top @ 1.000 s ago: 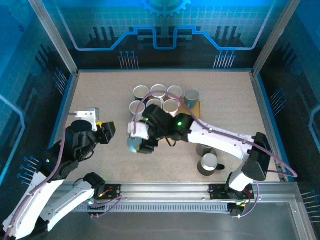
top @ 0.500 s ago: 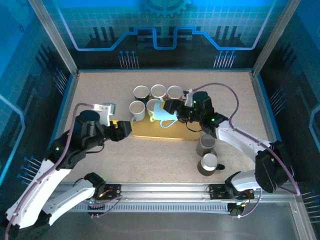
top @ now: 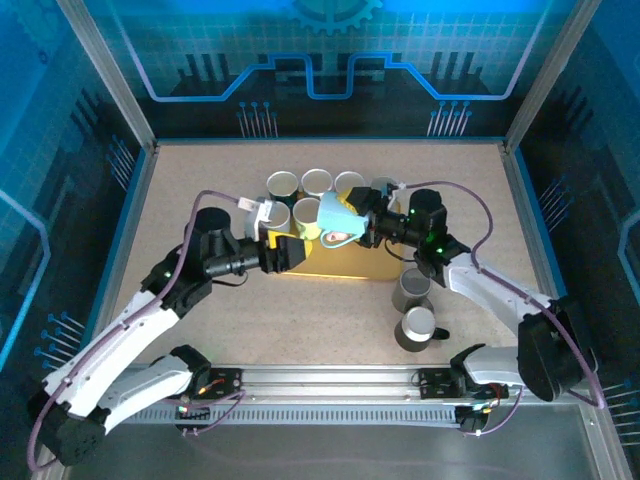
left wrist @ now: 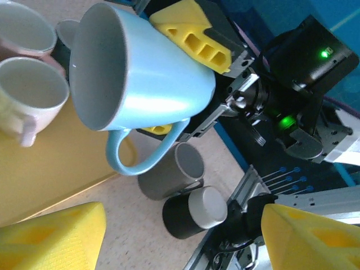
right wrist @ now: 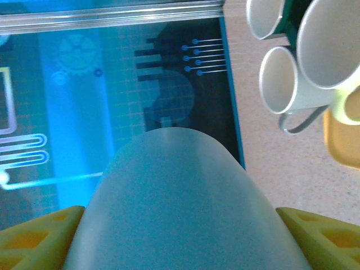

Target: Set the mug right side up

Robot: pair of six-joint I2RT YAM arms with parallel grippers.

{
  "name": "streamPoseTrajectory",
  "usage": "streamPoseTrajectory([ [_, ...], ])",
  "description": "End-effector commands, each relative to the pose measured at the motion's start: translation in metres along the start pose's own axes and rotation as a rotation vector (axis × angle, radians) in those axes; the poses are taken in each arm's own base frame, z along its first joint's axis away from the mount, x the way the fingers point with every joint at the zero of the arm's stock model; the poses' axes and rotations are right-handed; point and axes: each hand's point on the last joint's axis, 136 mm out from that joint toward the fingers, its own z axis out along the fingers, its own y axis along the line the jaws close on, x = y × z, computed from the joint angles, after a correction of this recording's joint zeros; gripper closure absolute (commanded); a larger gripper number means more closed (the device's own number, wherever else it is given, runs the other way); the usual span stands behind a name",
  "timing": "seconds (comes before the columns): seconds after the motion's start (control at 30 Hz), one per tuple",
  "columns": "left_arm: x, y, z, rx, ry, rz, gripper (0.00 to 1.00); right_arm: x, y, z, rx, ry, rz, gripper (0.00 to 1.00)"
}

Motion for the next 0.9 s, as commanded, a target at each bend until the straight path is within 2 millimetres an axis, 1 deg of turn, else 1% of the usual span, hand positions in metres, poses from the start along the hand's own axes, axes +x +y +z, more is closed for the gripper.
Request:
streamPoseTrajectory([
  [0.0,-0.005,-0.012,0.010,0.122,-0.006,-0.033,0.26,0.012,0.050,-0.016,-0.160,0.031,-0.050,0.94],
  [0.13,-0.007,-0.009,0.021,0.153,-0.007,-0.051,0.26,0.016,0.060,-0.025,-0.206,0.037,-0.038,0.94],
  [0.27,-0.015,-0.019,0.031,0.240,-0.007,-0.073,0.26,0.019,0.065,-0.034,-0.225,0.035,-0.039,0.95],
  [0.37,-0.018,-0.024,0.039,0.295,0.001,-0.085,0.28,0.022,0.068,-0.037,-0.239,0.044,-0.033,0.95],
  [0.53,-0.018,-0.027,0.046,0.362,0.006,-0.102,0.32,0.024,0.070,-0.043,-0.250,0.038,-0.035,0.95],
  [0.67,-0.016,-0.026,0.050,0.376,-0.001,-0.118,0.41,0.024,0.073,-0.045,-0.261,0.032,-0.037,0.95],
  [0.87,-0.012,-0.028,0.056,0.397,-0.006,-0.128,0.59,0.024,0.069,-0.043,-0.259,0.023,-0.024,0.95],
])
